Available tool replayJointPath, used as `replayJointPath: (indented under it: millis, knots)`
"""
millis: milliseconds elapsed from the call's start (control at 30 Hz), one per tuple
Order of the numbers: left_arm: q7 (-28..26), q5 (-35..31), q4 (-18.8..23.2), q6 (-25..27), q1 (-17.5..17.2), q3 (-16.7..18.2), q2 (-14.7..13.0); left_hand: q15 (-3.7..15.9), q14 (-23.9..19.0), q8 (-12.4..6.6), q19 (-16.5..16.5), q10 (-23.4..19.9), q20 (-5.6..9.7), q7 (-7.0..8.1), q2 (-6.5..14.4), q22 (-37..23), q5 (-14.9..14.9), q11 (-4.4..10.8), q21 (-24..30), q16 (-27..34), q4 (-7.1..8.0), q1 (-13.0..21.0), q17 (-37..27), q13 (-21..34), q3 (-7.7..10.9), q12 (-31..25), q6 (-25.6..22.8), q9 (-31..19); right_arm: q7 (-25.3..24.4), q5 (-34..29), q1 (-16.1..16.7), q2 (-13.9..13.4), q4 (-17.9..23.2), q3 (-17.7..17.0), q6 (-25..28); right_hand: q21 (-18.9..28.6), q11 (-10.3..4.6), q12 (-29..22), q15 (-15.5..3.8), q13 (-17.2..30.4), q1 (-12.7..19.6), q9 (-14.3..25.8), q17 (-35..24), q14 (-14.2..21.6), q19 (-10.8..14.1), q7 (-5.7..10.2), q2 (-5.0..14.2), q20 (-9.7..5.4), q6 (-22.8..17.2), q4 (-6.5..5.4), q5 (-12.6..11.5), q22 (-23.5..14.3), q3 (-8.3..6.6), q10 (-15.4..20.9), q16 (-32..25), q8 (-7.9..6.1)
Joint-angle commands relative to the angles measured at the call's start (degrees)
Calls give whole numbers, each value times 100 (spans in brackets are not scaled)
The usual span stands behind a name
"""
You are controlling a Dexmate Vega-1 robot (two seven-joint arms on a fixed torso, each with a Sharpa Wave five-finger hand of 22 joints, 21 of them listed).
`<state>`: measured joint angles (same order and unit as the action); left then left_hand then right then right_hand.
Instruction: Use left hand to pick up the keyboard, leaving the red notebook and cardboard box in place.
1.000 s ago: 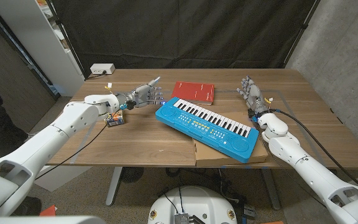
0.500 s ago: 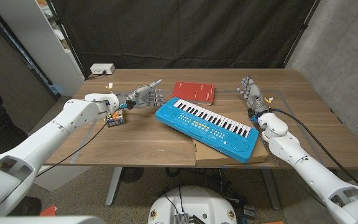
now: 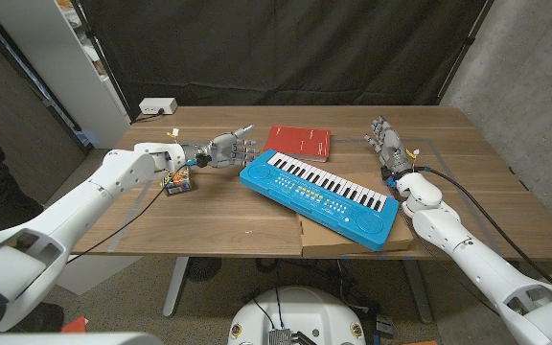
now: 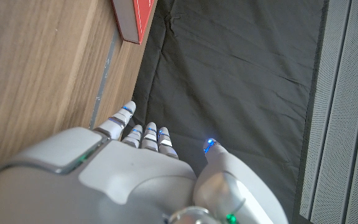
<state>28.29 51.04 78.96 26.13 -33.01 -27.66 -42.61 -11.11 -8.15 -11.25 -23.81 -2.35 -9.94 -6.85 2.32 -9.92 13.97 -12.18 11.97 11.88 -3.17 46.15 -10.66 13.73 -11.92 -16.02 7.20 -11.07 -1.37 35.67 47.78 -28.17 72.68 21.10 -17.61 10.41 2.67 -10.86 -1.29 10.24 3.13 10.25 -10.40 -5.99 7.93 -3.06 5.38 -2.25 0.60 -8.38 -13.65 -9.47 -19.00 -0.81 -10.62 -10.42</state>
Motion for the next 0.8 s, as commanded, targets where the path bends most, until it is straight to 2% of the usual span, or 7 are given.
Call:
replayJointPath:
  millis: [33, 167, 533, 733, 800]
  knots:
    - [614, -26, -593, 142, 327, -182, 272, 8, -191, -32, -221, -175, 50, -552, 8, -13, 44, -10, 70, 39, -53, 110, 5, 31, 43, -99, -120, -9, -9, -35, -69, 23, -99, 18, -4, 50, 4, -12, -9, 33, 38, 20, -7, 33, 29, -15, 145, -191, -19, 34, -52, -22, -13, 35, -46, -54]
    - [654, -57, -679, 192, 385, -212, 328, 27, -318, -42, -371, -301, 43, -558, -9, -11, 40, -11, 84, 45, -81, 139, 10, 29, 57, -140, -201, -9, -10, -48, -92, 26, -120, 24, -3, 50, 5, -12, -11, 32, 38, 20, -7, 34, 31, -18, 145, -190, -20, 35, -53, -22, -13, 38, -46, -53]
    - [1215, -296, -1131, 410, 807, -531, 503, 52, -798, -66, -944, -678, 137, -567, -101, -5, 6, -12, 150, 80, -132, 159, 25, 13, 71, -241, -460, -10, 3, -114, -206, 69, -260, 60, -53, 49, -2, -11, -11, 32, 38, 20, -7, 41, 33, -3, 147, -194, -30, 35, -55, -22, -15, 44, -46, -55]
    - [1790, -613, -1573, 442, 1180, -872, 634, 40, -991, -91, -1183, -852, 163, -569, -156, -2, -40, -11, 165, 78, -113, 88, 33, 5, 50, -276, -614, -13, -4, -152, -248, 106, -333, 68, -133, 52, -4, -14, -22, 32, 40, 20, -7, 59, 43, 1, 148, -189, -40, 37, -57, -22, -16, 58, -51, -57]
    - [1911, -666, -1633, 551, 1257, -948, 664, -42, -981, -91, -1192, -863, 137, -571, -172, 0, -64, -16, 134, 46, -54, -38, 24, -3, 15, -262, -658, -11, -2, -165, -265, 128, -371, 70, -181, 55, -6, -18, -22, 32, 41, 20, -6, 66, 52, 9, 148, -191, -54, 37, -58, -22, -17, 68, -53, -62]
